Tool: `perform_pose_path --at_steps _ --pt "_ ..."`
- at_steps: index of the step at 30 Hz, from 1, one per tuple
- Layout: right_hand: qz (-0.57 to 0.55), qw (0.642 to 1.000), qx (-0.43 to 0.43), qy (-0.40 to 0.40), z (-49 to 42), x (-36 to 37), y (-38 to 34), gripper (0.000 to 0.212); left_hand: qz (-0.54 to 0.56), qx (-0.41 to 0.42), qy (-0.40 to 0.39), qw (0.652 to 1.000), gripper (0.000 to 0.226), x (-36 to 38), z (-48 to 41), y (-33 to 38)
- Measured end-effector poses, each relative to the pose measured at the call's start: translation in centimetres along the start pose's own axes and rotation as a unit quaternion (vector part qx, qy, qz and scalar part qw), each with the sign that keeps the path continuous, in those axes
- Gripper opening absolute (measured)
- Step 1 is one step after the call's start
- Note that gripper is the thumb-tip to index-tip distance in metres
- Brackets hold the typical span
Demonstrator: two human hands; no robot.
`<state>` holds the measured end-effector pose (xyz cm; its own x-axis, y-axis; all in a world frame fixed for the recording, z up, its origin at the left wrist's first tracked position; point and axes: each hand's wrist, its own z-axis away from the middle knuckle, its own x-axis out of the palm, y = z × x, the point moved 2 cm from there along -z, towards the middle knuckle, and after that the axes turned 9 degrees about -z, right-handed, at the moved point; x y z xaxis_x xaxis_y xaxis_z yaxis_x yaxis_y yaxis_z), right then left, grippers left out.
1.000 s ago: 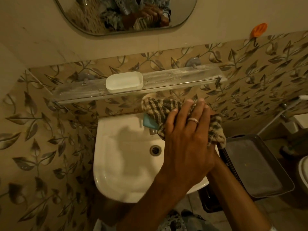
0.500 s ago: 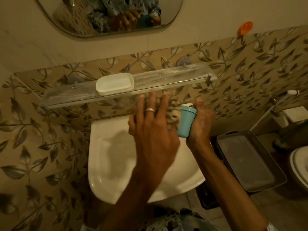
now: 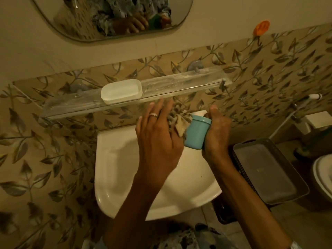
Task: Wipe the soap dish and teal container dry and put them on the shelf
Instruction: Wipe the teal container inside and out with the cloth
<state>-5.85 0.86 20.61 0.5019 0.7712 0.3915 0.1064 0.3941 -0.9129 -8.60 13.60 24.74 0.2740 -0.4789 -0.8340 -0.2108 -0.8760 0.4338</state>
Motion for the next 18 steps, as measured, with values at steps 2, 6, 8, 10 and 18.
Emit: perform_pose_path --at_steps 2,6,8,10,18 --pt "-0.003 1.000 -0.011 0.014 -0.2 0.1 -0.2 0.046 -0.006 0.001 0.005 1.000 0.055 0.1 0.1 0.3" --pt "0.082 0.993 0.003 -0.081 0.9 -1.6 1.1 0.030 -0.070 0.067 0.023 0.995 0.055 0.8 2.0 4.2" --pt "0.087 0.973 0.125 -0.174 2.7 -3.7 2.8 0.032 -0.095 0.110 0.023 0.989 0.053 1.4 2.7 5.5" --pt "0.106 0.973 0.124 -0.165 2.8 -3.8 2.8 0.035 -0.085 0.120 0.020 0.989 0.053 1.6 2.5 5.1" --pt "0.039 0.999 0.029 -0.003 -0.4 -1.6 0.8 0.049 0.227 -0.150 -0.051 0.961 0.029 1.6 -1.2 -4.2"
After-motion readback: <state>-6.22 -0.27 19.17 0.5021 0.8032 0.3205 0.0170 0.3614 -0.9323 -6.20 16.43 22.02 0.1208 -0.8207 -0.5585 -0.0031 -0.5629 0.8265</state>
